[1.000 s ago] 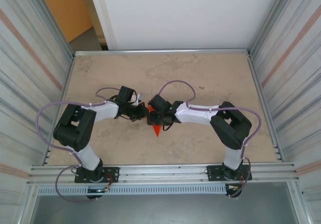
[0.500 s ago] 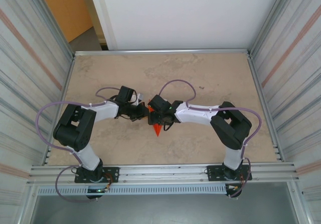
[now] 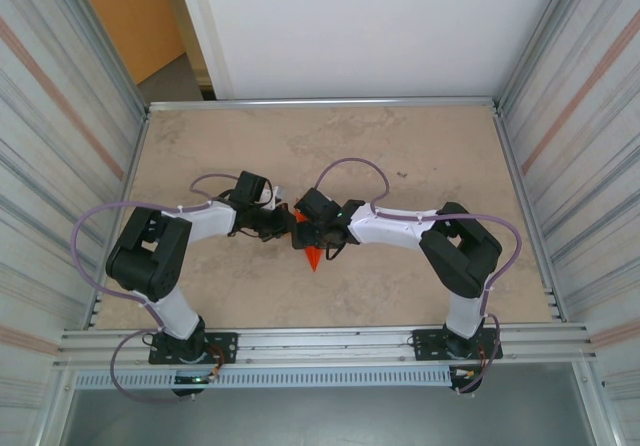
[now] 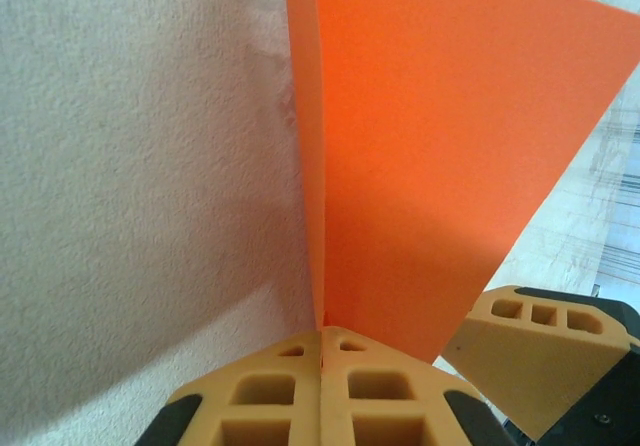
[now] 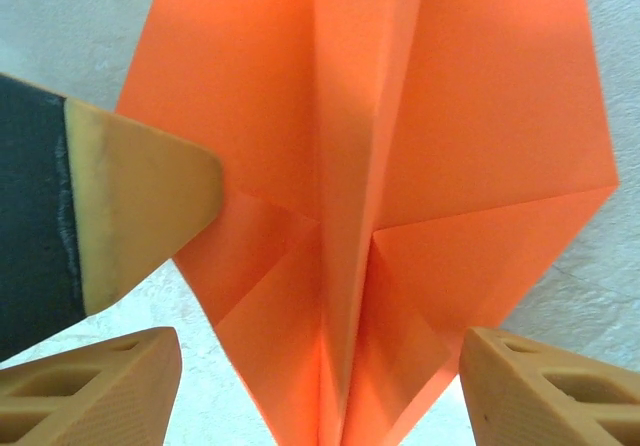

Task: Fold a paper plane with a square sheet of paper (pick it up from the middle)
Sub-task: Move the paper plane to the center of the table.

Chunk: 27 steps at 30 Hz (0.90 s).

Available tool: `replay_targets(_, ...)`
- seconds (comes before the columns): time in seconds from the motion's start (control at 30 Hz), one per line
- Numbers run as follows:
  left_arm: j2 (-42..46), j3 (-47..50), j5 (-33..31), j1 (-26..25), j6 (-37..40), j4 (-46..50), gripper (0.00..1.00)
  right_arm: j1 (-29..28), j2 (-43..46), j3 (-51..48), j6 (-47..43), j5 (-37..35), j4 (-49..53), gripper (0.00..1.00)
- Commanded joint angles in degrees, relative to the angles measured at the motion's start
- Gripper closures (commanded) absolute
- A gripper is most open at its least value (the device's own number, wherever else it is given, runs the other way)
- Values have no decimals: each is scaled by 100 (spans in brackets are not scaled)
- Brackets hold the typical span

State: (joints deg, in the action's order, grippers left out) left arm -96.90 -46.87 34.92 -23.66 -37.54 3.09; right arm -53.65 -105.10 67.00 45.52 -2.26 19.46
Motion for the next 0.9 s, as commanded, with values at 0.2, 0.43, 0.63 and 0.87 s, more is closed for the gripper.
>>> replay_targets(0.2,111,75,85,19,2,16,97,-40,-1,80,-200,83,-2,42)
replay_targets(0.43,128,98,84,19,10,15,97,-40,-165,246,-158,-110,290,55)
replay_targets(0.63,145,106,85,22,1,12,97,-40,-282,359,-40,-310,498,72)
replay_targets(0.87,154,109,82,18,1,13,97,-40,-395,412,82,-275,515,74)
